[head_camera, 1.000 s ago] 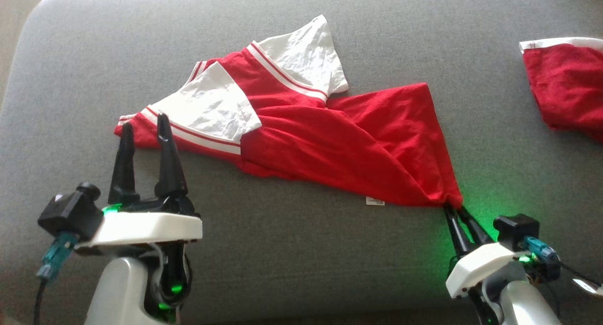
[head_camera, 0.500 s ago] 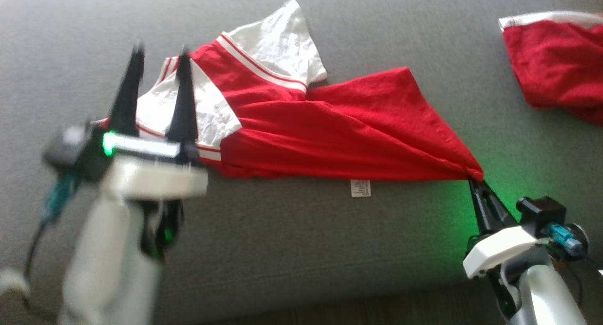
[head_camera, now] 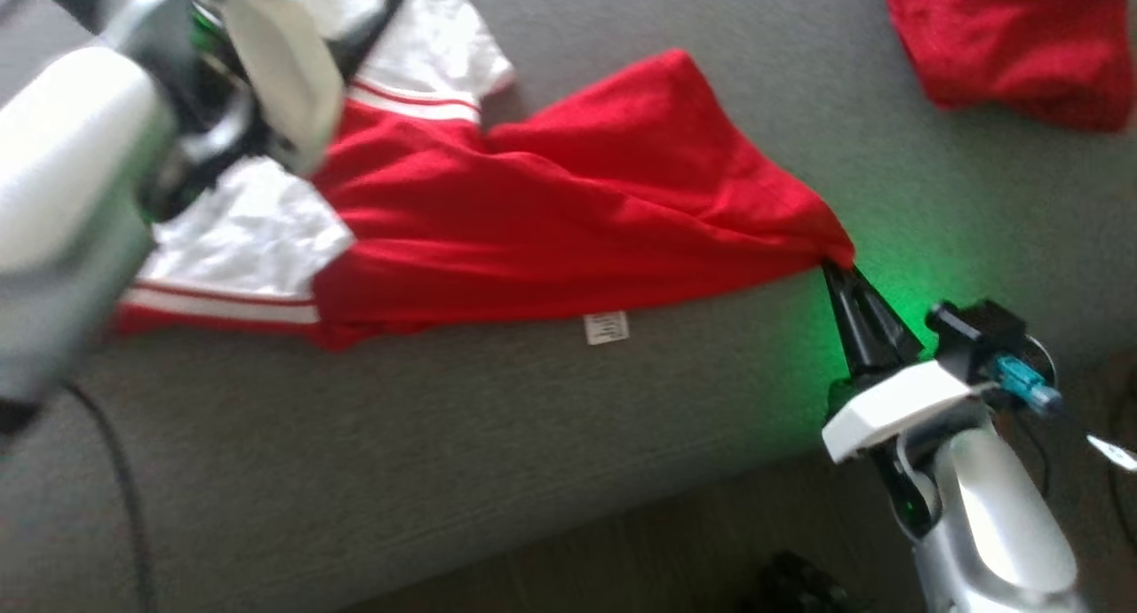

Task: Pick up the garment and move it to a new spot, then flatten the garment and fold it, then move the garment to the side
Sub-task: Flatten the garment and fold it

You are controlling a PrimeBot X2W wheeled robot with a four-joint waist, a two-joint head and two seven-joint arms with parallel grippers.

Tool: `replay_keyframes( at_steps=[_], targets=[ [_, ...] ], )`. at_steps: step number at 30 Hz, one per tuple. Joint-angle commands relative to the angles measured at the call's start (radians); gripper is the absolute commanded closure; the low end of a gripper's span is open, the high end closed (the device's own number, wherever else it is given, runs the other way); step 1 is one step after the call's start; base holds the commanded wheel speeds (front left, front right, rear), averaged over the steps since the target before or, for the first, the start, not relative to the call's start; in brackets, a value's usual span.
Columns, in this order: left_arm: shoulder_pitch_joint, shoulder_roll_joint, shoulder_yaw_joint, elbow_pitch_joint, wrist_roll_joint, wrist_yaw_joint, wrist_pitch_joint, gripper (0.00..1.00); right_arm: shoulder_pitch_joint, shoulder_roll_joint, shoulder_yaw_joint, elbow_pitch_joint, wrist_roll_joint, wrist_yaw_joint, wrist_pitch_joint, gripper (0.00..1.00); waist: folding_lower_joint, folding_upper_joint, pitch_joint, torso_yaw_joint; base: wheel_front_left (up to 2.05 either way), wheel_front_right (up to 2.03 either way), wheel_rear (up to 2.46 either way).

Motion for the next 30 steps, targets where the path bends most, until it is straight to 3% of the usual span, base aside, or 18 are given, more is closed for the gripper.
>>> replay_keyframes(
  at_steps=[1, 4, 12, 24, 25, 26, 27, 28, 30],
  targets=[
    [-0.107, 0.058, -0.016, 0.001, -0.013, 0.001, 0.022, 0.0, -0.002, -0.011, 0.028, -0.027, 0.007, -0.001, -0.009, 1.0, -0.0003, 0.0, 0.056, -0.064, 0.0, 0.0, 0.0],
    [-0.202, 0.089, -0.114, 0.088, -0.028, 0.001, 0.028, 0.0, -0.007, -0.011, 0.048, -0.031, 0.02, -0.001, -0.009, 1.0, -0.0003, 0.0, 0.071, -0.093, 0.0, 0.0, 0.0],
    [-0.326, 0.051, -0.197, 0.319, -0.11, 0.001, 0.021, 0.0, -0.018, -0.011, 0.095, -0.044, 0.063, -0.001, -0.009, 1.0, -0.0003, 0.0, 0.117, -0.151, 0.0, 0.0, 0.0],
    [-0.408, 0.009, -0.299, 0.448, -0.136, 0.001, 0.025, 0.0, -0.031, -0.011, 0.117, -0.058, 0.084, -0.001, -0.009, 1.0, -0.0003, 0.0, 0.156, -0.169, 0.0, 0.0, 0.0],
    [-0.41, 0.006, -0.305, 0.449, -0.142, 0.001, 0.032, 0.06, -0.033, -0.011, 0.117, -0.057, 0.084, -0.001, -0.009, 1.0, -0.0003, 0.0, 0.156, -0.168, 0.0, 0.0, 0.0],
    [-0.411, 0.004, -0.311, 0.446, -0.149, 0.001, 0.039, 0.4, -0.035, -0.011, 0.117, -0.056, 0.083, -0.001, -0.009, 1.0, -0.0003, 0.0, 0.155, -0.166, 0.0, 0.0, 0.0],
    [-0.409, 0.003, -0.316, 0.441, -0.161, 0.001, 0.046, 0.62, -0.036, -0.011, 0.116, -0.056, 0.083, -0.001, -0.009, 1.0, -0.0003, 0.0, 0.154, -0.164, 0.0, 0.0, 0.0],
    [-0.406, 0.001, -0.318, 0.435, -0.179, 0.001, 0.053, 1.0, -0.037, -0.011, 0.115, -0.057, 0.082, -0.001, -0.009, 1.0, -0.0003, 0.0, 0.152, -0.162, 0.0, 0.0, 0.0],
    [-0.406, 0.003, -0.327, 0.419, -0.185, 0.001, 0.069, 1.0, -0.04, -0.011, 0.112, -0.059, 0.078, -0.001, -0.009, 1.0, -0.0003, 0.0, 0.149, -0.157, 0.0, 0.0, 0.0]
  ],
)
